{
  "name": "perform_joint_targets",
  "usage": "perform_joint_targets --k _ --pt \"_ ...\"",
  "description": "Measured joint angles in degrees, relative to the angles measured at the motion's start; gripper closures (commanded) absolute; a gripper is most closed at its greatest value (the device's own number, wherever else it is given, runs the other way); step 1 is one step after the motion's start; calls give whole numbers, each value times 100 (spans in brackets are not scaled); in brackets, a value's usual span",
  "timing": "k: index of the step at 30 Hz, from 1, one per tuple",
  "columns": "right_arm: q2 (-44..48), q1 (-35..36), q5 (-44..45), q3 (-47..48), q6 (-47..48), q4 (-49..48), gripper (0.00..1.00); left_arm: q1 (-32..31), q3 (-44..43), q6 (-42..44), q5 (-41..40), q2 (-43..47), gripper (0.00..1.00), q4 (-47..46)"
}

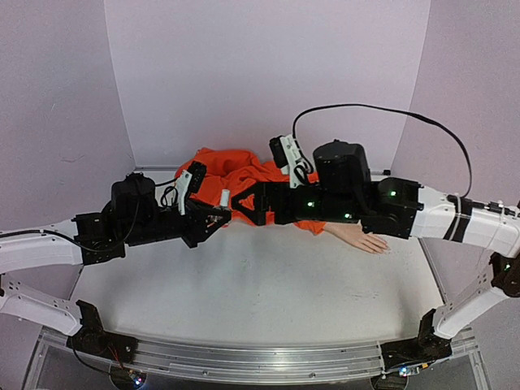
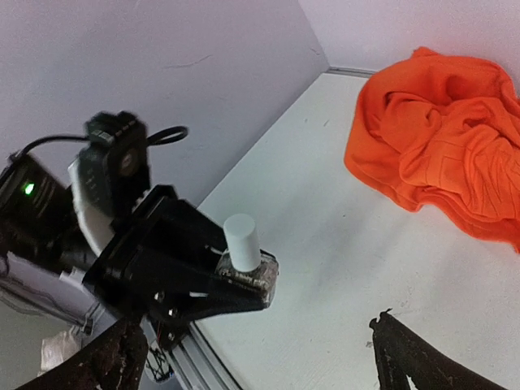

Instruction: Paint the nails

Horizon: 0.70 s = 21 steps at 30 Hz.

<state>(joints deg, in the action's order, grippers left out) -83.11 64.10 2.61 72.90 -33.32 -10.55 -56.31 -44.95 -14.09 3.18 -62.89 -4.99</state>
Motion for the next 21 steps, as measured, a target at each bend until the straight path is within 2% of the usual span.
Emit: perform_joint_targets --k 5,10,14,21 --pt "365 -577 -1644 -140 896 -20 3 258 -13 -396 1193 74 100 70" --pt "103 -955 -3488 -140 1482 -308 21 310 -299 -527 2745 -162 100 210" --pt "-273 -986 -4282 -105 1591 -540 38 306 -450 -540 3541 -212 100 201" --pt "-573 -986 -5176 -107 1458 -1032 43 306 -470 -533 4127 -225 100 195"
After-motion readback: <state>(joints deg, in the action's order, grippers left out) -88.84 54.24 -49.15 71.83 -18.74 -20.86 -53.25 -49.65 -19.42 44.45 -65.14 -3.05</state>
